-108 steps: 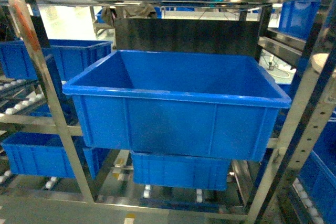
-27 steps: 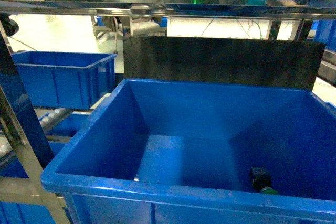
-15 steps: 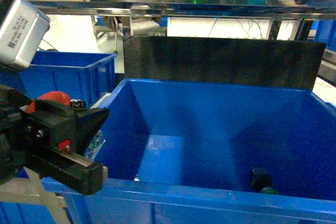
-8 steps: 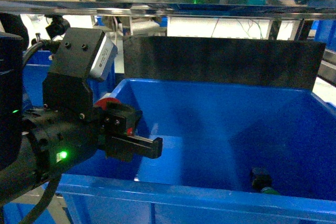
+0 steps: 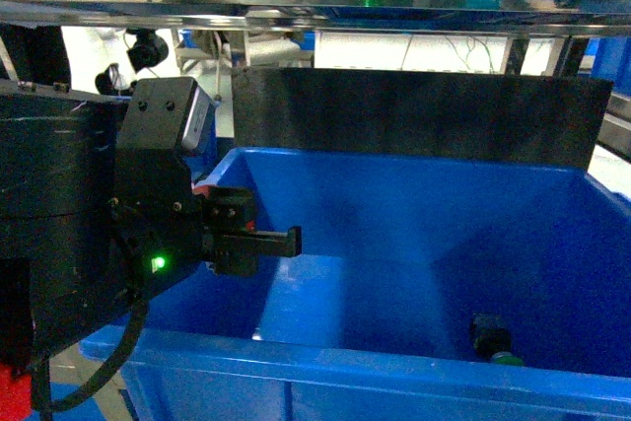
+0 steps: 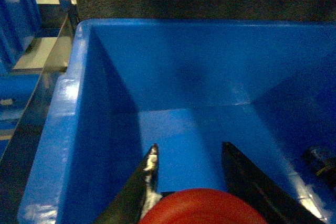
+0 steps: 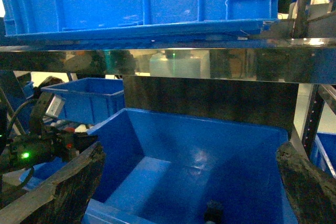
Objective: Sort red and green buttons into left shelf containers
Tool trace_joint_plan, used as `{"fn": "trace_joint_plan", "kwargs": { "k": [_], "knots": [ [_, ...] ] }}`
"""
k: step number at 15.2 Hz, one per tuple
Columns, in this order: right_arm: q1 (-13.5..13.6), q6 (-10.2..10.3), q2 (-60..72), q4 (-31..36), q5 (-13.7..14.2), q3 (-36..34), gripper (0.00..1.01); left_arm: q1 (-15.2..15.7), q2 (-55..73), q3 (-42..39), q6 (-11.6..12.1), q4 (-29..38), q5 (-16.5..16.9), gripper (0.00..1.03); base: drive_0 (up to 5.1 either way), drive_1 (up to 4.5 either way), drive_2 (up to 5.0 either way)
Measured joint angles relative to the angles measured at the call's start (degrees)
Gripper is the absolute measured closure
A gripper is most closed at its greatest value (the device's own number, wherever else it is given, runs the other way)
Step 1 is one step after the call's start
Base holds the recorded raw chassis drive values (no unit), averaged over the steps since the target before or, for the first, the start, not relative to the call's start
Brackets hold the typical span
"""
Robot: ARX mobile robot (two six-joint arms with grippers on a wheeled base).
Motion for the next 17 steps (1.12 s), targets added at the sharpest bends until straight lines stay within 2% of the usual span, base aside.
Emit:
{"fn": "trace_joint_plan", "kwargs": {
  "k": [5, 6, 10, 13, 15, 17],
  "knots": [
    [0.0, 0.1, 0.0, 0.0, 0.0, 0.0, 0.03, -1.3, -3.7, -2.1, -0.4, 1.8, 0.3, 0.1, 0.0, 0.0, 0.0],
    [0.0, 0.1, 0.0, 0.0, 0.0, 0.0, 0.03, -1.2, -4.9, -3.3, -0.5, 2.4, 0.7, 0.03, 0.0, 0.0, 0.0],
    [0.0, 0.1, 0.0, 0.0, 0.0, 0.0, 0.03, -2.2, -5.1, -3.9, -1.9, 3.1, 1.4, 0.05, 0.0, 0.0, 0.0],
    [0.0, 0.1, 0.0, 0.0, 0.0, 0.0, 0.03, -2.7, -12.0, -9.7, -1.8, 3.5, 1.5, 0.05, 0.0, 0.0, 0.0],
    [0.0, 0.1, 0.0, 0.0, 0.0, 0.0, 0.03, -1.5, -18.1, -13.2, -1.4, 2.9, 2.8, 0.05, 0.0, 0.0, 0.0],
    [0.0, 0.1, 0.0, 0.0, 0.0, 0.0, 0.03, 0.9, -26.6, -17.1, 0.3, -0.3, 4.7, 0.05, 0.0, 0.0, 0.0]
  ]
}}
